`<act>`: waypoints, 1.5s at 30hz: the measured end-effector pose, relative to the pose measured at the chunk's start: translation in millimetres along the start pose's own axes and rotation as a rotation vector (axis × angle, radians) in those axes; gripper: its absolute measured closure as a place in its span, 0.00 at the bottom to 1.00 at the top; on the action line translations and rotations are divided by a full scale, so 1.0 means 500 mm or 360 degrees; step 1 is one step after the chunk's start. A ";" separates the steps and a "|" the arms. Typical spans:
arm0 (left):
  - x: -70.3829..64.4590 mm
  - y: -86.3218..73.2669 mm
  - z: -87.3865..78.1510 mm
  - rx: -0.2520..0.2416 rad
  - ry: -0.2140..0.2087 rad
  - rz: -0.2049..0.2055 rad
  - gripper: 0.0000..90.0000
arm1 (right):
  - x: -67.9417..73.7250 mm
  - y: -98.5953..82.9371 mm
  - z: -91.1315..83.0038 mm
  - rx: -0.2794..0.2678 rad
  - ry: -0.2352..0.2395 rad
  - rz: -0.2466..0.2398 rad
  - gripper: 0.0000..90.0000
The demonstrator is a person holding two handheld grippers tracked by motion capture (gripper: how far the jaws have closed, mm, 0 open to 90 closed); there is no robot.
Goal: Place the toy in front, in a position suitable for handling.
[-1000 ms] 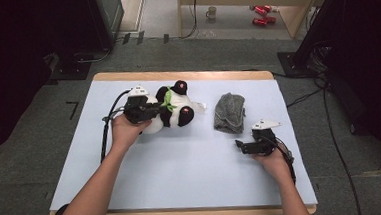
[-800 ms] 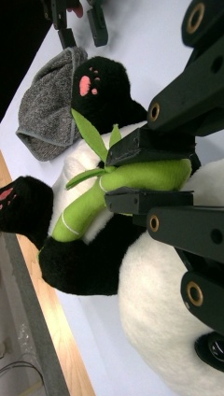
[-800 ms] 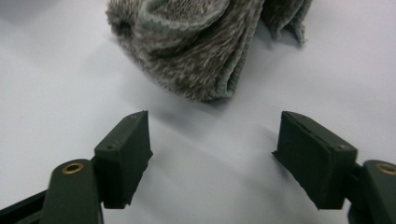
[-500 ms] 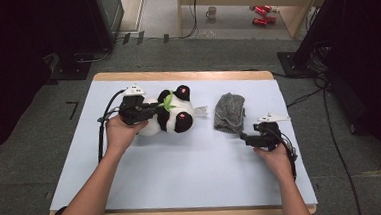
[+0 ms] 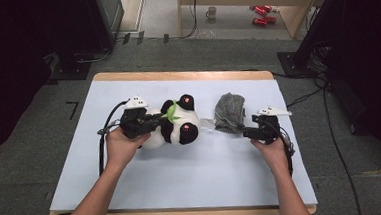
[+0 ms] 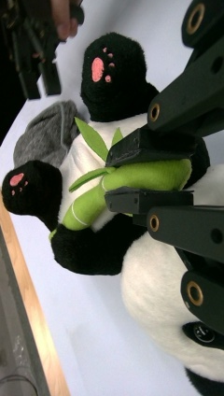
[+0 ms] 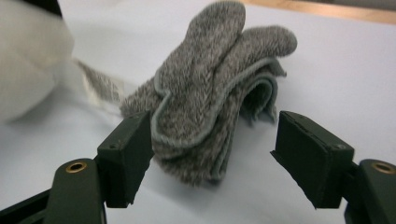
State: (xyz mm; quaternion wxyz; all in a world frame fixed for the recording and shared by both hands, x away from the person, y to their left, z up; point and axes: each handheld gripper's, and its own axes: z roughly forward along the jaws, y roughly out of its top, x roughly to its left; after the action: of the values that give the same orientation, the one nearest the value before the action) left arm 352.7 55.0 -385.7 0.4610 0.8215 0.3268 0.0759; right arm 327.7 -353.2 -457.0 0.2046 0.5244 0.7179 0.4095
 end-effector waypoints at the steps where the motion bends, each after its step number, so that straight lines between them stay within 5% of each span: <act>1: -0.004 -0.002 0.000 0.0003 -0.0007 -0.0001 0.87 | 0.001 0.004 0.001 -0.0016 -0.0003 0.0006 0.30; 12: -0.055 -0.028 0.011 -0.0004 -0.0072 -0.0025 0.86 | -0.008 0.022 0.030 -0.0082 -0.0001 0.0114 0.34; 14: -0.057 -0.030 0.013 -0.0004 -0.0080 -0.0028 0.86 | -0.011 0.031 0.040 -0.0015 -0.0002 0.0130 0.34; 22: -0.045 -0.047 0.015 -0.0048 -0.0146 -0.0041 0.82 | -0.006 0.032 0.081 0.0017 -0.0023 0.0111 0.37; 25: -0.045 -0.044 0.016 -0.0069 -0.0168 -0.0028 0.77 | -0.008 0.039 0.099 0.0093 -0.0043 0.0137 0.37; 30: -0.046 -0.040 0.008 -0.0103 -0.0182 0.0004 0.67 | -0.005 0.040 0.124 0.0099 -0.0083 0.0123 0.39; 41: -0.026 -0.041 -0.027 -0.0130 -0.0101 0.0099 0.54 | -0.016 0.032 0.143 0.0183 -0.0077 0.0146 0.52; 45: -0.013 -0.044 -0.039 -0.0130 -0.0071 0.0072 0.53 | -0.017 0.034 0.147 0.0212 -0.0058 0.0178 0.60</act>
State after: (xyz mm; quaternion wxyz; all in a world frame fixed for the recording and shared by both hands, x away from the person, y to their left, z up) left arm 329.1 73.0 -391.5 0.4994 0.8107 0.2945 0.0811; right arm 394.0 -331.8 -487.5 0.1590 0.5836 0.7092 0.3621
